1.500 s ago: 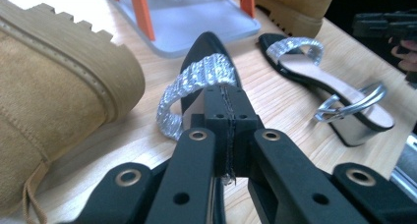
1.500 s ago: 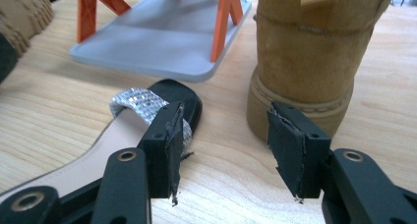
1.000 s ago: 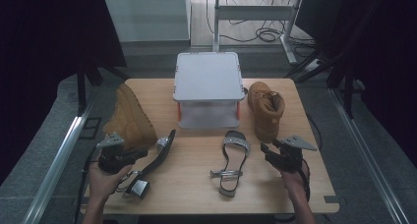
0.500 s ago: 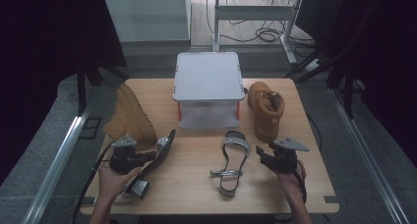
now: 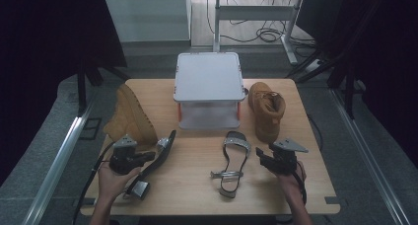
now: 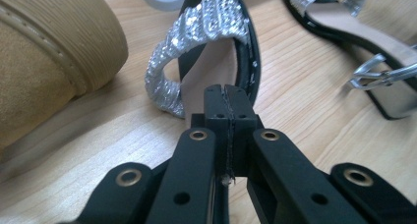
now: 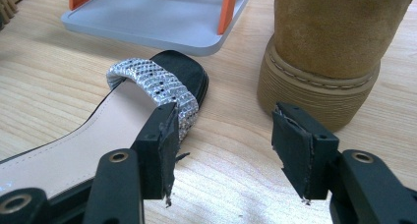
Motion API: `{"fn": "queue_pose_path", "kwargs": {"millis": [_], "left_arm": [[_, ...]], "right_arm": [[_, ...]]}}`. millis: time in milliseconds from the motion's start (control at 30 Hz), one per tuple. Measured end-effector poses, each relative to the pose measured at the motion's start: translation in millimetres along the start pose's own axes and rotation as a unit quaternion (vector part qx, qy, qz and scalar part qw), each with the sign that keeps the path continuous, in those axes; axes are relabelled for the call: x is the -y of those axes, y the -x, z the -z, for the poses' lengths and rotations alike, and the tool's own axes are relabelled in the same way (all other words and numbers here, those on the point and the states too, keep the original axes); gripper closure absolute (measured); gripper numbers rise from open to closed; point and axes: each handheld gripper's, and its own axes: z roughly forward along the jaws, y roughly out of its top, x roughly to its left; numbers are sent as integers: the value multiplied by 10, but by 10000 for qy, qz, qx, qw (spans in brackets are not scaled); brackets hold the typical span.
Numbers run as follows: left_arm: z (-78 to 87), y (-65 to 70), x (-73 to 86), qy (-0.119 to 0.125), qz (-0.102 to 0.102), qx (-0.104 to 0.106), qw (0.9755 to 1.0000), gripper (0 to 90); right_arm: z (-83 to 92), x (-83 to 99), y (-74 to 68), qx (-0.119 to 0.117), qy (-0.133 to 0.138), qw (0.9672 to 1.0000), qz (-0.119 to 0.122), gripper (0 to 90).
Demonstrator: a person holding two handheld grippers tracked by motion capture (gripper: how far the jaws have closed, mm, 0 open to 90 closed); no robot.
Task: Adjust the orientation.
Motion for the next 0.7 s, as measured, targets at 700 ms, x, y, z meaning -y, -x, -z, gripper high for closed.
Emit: {"fn": "queue_pose_path", "kwargs": {"millis": [700], "left_arm": [[-161,154,-9,-281,-169,93,9994,900]], "right_arm": [[3,13,7,18,-19,10000,20,441]]}}
